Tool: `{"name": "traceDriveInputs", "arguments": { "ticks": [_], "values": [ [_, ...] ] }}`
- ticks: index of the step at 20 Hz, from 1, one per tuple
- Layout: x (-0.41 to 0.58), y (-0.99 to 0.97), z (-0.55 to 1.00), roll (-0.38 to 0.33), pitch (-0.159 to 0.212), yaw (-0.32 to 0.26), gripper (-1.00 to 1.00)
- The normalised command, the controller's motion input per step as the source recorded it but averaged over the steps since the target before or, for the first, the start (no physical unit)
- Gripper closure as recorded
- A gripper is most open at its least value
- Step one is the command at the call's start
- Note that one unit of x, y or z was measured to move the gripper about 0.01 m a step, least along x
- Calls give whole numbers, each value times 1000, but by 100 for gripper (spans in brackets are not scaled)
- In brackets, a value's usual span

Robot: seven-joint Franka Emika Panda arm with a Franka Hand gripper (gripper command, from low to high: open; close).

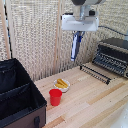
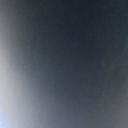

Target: Gently maneuver your gripper in the book's direction. Confidently hold the book by angling your gripper properly. Relocate the book to the caddy. Pinpoint the back pocket of the caddy and set the book down inside it.

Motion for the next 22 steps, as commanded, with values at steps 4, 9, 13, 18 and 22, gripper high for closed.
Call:
{"name": "traceDriveInputs", "arguments": {
  "ticks": [4, 9, 13, 18, 22],
  "values": [
    [185, 799, 296, -47, -45, -129, 100],
    [322, 821, 182, -28, -12, -91, 100],
    [142, 536, 427, -80, -51, -211, 100],
    [4, 265, 688, -72, -56, -303, 100],
    [31, 311, 789, -68, -55, -276, 100]
  ]
}}
